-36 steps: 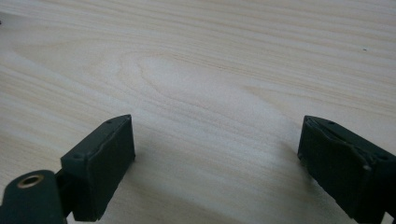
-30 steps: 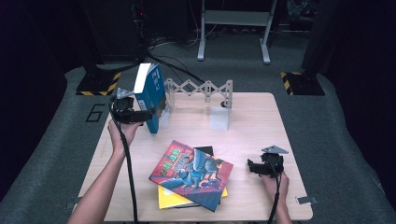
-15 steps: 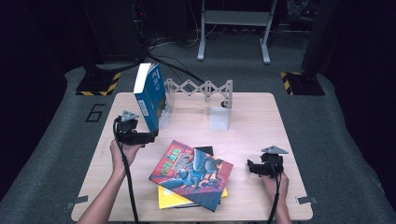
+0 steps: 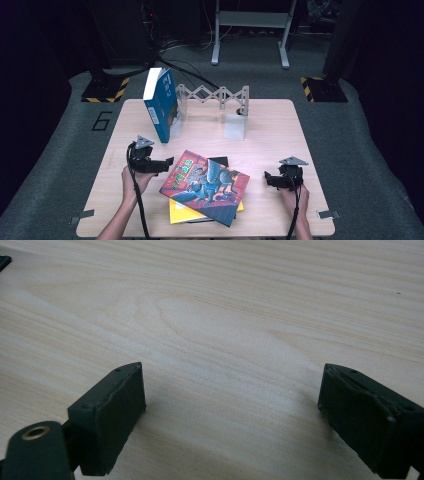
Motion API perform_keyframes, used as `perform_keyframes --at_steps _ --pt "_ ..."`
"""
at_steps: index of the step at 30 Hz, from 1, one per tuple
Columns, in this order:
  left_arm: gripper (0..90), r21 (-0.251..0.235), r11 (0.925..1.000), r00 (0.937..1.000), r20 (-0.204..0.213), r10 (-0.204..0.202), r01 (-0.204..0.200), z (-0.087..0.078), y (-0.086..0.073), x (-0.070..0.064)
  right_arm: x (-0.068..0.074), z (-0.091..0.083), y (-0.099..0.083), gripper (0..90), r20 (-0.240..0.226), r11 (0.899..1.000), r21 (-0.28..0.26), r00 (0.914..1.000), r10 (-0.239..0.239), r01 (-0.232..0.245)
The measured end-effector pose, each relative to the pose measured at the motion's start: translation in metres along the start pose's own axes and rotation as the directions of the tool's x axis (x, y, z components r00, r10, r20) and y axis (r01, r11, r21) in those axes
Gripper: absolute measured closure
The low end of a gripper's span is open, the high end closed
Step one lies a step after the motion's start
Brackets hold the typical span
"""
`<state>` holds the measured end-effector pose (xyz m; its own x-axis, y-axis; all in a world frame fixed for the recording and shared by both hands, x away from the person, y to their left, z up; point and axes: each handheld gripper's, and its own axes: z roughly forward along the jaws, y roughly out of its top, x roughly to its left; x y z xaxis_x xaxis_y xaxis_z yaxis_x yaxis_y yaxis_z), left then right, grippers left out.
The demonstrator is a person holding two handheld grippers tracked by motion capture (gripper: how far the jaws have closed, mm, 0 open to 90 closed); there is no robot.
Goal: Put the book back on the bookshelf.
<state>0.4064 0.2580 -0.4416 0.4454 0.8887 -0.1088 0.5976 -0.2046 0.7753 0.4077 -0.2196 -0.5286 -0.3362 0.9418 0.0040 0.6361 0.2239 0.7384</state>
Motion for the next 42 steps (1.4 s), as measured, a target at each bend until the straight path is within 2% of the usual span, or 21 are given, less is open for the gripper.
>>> perform_keyframes --at_steps 6,9,10,11,12,15,20,25,30,37,42 --pt "1.0 0.034 0.9994 0.9998 0.017 0.000 -0.001 0.001 -0.017 -0.005 0.000 0.000 0.000 9.6 -0.008 1.000 0.006 1.0000 -0.003 0.003" --pt "0.6 0.036 0.9993 0.9997 0.022 0.005 -0.005 0.002 -0.024 -0.008 0.001 0.000 0.001 8.5 -0.014 1.000 0.010 0.9999 -0.003 0.003" --pt "0.5 0.045 0.9990 0.9997 0.025 0.003 -0.005 0.001 -0.026 -0.009 0.002 0.000 0.001 7.5 -0.016 1.000 0.011 0.9999 -0.004 0.004" --pt "0.3 0.034 0.9994 0.9998 0.021 0.000 -0.001 0.001 -0.028 -0.010 0.002 0.000 0.001 6.2 -0.024 1.000 0.021 0.9997 -0.008 0.008" --pt "0.1 0.049 0.9987 0.9995 0.032 0.009 -0.011 0.000 -0.029 -0.010 0.003 0.000 0.001 4.9 -0.028 1.000 0.025 0.9995 -0.013 0.013" --pt "0.1 0.051 0.9986 0.9994 0.034 0.010 -0.011 -0.001 -0.032 -0.011 0.004 -0.002 0.001 2.6 -0.054 0.999 0.040 0.9981 -0.029 0.031" --pt "0.1 0.053 0.9985 0.9990 0.043 0.010 -0.012 -0.003 -0.036 -0.014 0.008 -0.013 0.005 1.8 -0.132 0.999 0.040 0.9913 0.002 0.003" --pt "0.0 0.054 0.9983 0.9987 0.047 0.018 -0.021 -0.004 -0.037 -0.018 0.018 -0.031 0.018 1.9 -0.215 1.000 0.003 0.9766 -0.008 0.008" --pt "0.0 0.056 0.9975 0.9977 0.054 0.040 -0.043 -0.004 -0.040 -0.022 0.034 -0.043 0.033 2.0 -0.278 0.999 -0.035 0.9597 -0.045 0.037" --pt "0.0 0.067 0.9959 0.9967 0.058 0.057 -0.061 -0.011 -0.048 -0.024 0.062 -0.055 0.049 3.8 -0.333 0.992 -0.065 0.9349 -0.123 0.107" --pt "0.0 0.065 0.9962 0.9966 0.062 0.054 -0.058 -0.016 -0.054 -0.024 0.083 -0.054 0.057 5.7 -0.357 0.985 -0.063 0.9182 -0.171 0.159"
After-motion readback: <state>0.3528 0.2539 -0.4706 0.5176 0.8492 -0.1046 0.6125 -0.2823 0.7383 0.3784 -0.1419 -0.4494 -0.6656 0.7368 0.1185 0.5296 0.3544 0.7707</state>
